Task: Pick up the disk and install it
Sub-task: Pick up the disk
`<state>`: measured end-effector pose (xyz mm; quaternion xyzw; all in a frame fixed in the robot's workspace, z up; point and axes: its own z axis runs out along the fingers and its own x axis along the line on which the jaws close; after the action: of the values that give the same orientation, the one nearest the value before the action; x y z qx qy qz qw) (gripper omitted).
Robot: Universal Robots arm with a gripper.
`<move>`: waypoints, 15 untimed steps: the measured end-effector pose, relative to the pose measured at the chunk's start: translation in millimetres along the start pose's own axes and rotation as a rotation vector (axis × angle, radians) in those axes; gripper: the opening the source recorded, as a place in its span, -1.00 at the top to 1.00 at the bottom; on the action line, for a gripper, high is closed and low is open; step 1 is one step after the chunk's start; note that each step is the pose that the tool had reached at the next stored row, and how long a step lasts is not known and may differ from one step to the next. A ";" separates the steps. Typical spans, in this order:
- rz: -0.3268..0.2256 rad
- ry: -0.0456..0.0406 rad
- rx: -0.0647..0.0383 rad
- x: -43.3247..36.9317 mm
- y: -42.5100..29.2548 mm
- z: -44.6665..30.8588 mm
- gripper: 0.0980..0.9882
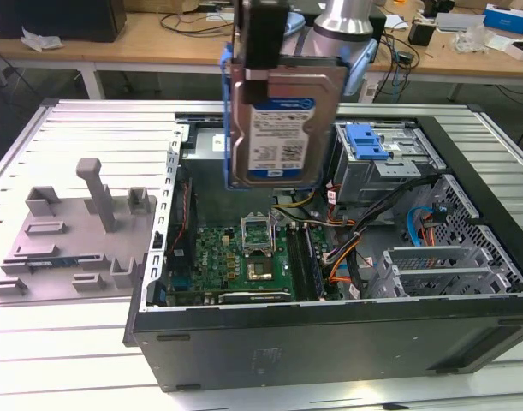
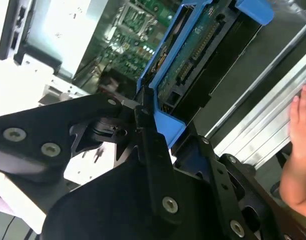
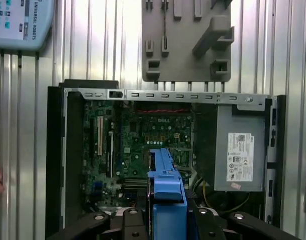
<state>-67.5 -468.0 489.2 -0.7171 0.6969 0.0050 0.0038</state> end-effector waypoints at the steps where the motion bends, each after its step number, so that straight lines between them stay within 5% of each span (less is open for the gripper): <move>1: 0.000 0.0000 0.000 2.3 -4.6 0.0 0.39; 11: 0.000 -0.0001 0.000 35.2 -68.0 -0.5 0.39; 15: 0.000 -0.0002 0.000 41.2 -78.6 -0.6 0.39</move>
<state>12.3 -507.0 489.2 -0.7171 0.6969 0.0051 0.0039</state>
